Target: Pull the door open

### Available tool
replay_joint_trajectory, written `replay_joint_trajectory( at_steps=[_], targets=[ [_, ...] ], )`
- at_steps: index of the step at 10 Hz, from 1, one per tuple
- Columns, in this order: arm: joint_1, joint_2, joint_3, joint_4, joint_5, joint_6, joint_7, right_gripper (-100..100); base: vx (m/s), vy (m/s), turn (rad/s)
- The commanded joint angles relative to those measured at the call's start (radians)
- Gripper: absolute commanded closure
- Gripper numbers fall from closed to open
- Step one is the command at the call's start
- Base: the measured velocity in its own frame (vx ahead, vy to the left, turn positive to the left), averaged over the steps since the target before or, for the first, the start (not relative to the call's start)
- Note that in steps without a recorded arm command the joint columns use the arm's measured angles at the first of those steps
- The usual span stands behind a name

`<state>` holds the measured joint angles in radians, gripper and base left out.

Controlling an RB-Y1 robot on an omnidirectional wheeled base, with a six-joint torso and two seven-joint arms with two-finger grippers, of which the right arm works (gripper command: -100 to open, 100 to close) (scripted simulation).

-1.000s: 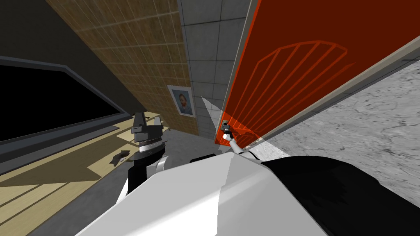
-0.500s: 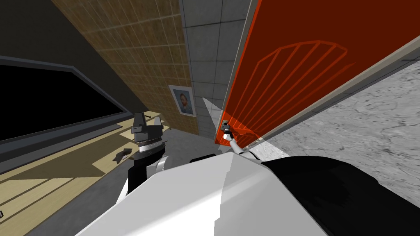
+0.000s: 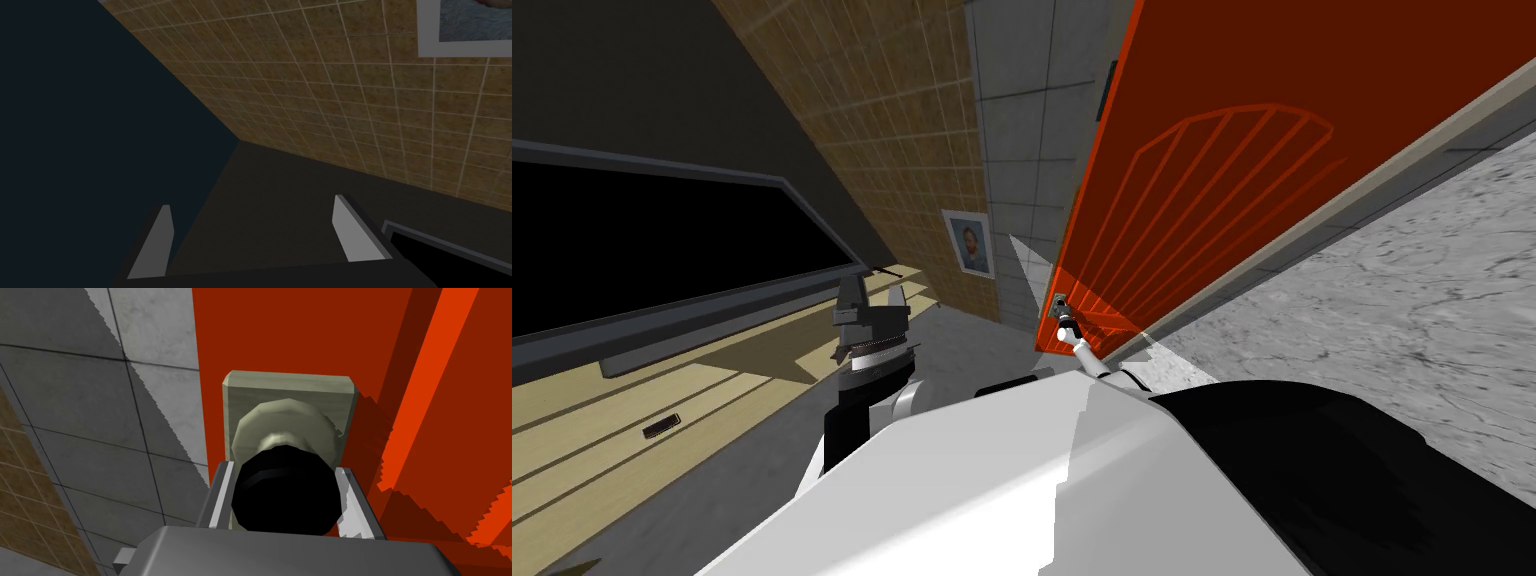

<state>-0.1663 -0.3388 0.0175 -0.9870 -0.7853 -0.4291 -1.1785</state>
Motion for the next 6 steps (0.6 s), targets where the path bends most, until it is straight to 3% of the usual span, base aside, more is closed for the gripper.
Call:
replay_joint_trajectory(
  at_steps=[1, 3, 4, 6],
  targets=[
    [0.006, -0.012, 0.024, -0.014, 0.002, 0.002, -0.025, 100, -0.284, -0.060, 0.146],
    [0.012, -0.026, 0.045, -0.024, 0.003, 0.005, -0.047, 100, -0.244, -0.059, 0.126],
    [0.011, -0.021, 0.037, -0.015, 0.002, 0.005, -0.036, 100, -0.114, -0.018, 0.035],
    [0.023, -0.039, 0.071, -0.032, 0.004, 0.005, -0.062, 100, -0.230, -0.052, 0.125]
  ],
)
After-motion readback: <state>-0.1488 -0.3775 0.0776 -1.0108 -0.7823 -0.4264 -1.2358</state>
